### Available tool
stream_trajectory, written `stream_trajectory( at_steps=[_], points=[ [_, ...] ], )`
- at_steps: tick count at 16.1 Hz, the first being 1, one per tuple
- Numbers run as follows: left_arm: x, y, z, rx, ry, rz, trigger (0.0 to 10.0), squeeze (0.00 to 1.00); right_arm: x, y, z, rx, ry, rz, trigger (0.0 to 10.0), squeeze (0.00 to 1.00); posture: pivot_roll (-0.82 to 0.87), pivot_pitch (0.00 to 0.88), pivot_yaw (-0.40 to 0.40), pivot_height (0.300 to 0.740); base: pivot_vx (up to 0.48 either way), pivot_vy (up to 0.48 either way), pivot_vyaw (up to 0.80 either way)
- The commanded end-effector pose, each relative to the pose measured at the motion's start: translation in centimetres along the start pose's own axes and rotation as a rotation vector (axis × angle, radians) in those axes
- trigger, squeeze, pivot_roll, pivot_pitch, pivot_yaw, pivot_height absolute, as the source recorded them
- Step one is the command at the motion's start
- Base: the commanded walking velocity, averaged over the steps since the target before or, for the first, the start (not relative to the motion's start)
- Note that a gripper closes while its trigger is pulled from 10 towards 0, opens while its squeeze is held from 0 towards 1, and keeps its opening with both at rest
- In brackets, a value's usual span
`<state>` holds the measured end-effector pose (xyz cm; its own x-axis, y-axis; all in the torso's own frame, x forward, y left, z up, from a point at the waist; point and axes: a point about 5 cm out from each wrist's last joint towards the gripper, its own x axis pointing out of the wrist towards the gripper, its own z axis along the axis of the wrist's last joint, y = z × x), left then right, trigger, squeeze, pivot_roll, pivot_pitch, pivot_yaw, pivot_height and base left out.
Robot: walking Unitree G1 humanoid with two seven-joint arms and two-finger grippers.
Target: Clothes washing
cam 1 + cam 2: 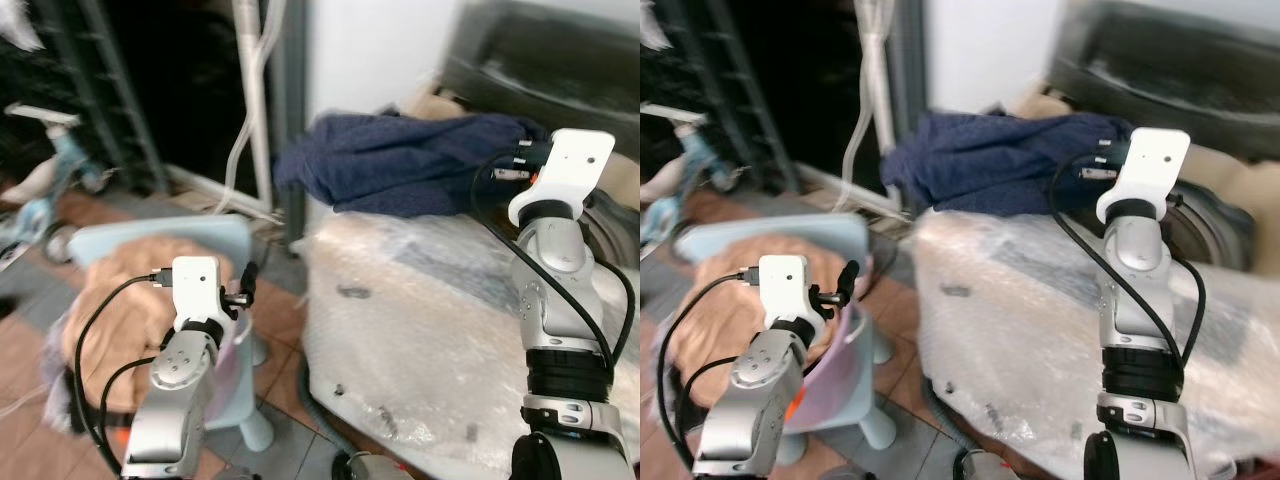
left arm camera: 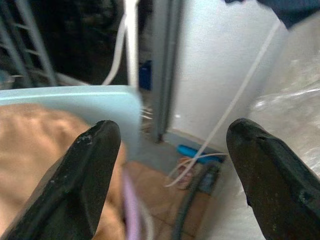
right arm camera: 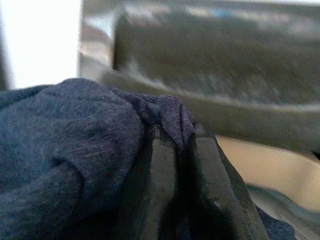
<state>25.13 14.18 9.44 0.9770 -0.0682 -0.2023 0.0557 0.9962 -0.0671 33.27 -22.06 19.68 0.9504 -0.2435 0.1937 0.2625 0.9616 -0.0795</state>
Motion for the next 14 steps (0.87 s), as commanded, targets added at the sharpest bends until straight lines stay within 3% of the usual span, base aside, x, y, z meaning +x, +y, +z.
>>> stream_trajectory(
  at_steps=[1, 6, 9, 11, 12, 14],
  points=[
    [0.0, 0.4, 0.1, -0.01, 0.002, 0.019, 10.0, 0.0, 0.0, -0.3, -0.1, -0.02, 0.009, -0.039, 10.0, 0.0, -0.02, 0.0, -0.008, 0.74, 0.0, 0.0, -0.8],
    [0.1, 0.4, -0.1, -0.004, 0.014, 0.016, 10.0, 0.0, -0.2, -3.6, -2.0, -0.203, 0.129, -0.256, 10.0, 0.0, -0.02, 0.0, -0.007, 0.74, 0.0, 0.0, -0.8],
    [0.1, 0.5, -0.1, -0.003, 0.019, 0.017, 10.0, 0.0, -0.3, -3.1, -1.7, -0.21, 0.107, -0.245, 10.0, 0.0, -0.02, 0.0, -0.005, 0.74, 0.0, 0.0, -0.63],
    [0.1, 0.5, -0.1, 0.001, 0.019, 0.018, 10.0, 0.0, -0.4, -1.5, -1.7, -0.148, 0.094, -0.172, 10.0, 0.0, -0.02, 0.0, -0.004, 0.74, 0.0, 0.0, 0.0],
    [0.1, 0.4, -0.1, -0.001, 0.019, 0.016, 10.0, 0.0, -0.5, -1.3, -1.7, -0.137, 0.09, -0.161, 10.0, 0.95, -0.02, 0.0, -0.006, 0.74, 0.0, 0.0, 0.0],
    [0.1, 0.3, -0.2, -0.012, 0.025, 0.002, 10.0, 0.0, -0.7, -0.5, -1.4, -0.13, 0.066, -0.13, 10.0, 1.0, -0.02, 0.0, -0.007, 0.74, 0.0, 0.0, 0.0]
  ],
)
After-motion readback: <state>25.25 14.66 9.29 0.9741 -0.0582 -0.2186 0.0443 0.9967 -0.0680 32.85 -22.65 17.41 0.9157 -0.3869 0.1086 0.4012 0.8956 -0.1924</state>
